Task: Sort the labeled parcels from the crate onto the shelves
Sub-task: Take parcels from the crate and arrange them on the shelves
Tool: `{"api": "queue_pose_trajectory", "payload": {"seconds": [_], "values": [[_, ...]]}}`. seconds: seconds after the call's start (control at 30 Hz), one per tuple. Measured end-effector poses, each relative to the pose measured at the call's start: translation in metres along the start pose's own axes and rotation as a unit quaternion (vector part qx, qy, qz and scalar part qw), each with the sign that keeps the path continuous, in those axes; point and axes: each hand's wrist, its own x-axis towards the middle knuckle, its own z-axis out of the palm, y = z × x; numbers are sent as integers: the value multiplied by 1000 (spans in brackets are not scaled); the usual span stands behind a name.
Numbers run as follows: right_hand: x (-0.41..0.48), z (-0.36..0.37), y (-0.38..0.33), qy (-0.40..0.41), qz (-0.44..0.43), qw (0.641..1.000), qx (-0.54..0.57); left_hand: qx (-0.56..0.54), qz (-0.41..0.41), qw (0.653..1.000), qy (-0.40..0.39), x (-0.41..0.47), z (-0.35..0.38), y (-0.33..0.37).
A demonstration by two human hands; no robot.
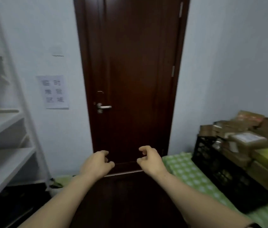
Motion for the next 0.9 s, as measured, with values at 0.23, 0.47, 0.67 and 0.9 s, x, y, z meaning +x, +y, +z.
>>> {"api": "queue_pose_trajectory", "payload": {"seconds": [0.23, 0.47, 0.67, 0.9], "values": [[-4, -201, 163, 132, 116, 984, -12, -24, 144, 986, -85, 42, 146, 223], [-22, -342, 289, 269, 210, 939, 39, -37, 218, 961, -164, 57, 254, 383], [-8, -372, 361, 293, 271, 915, 63, -44, 235, 953, -185, 108, 317, 455], [50, -408, 401, 305, 297, 905, 5, -57, 204, 955, -205, 192, 385, 499]]}}
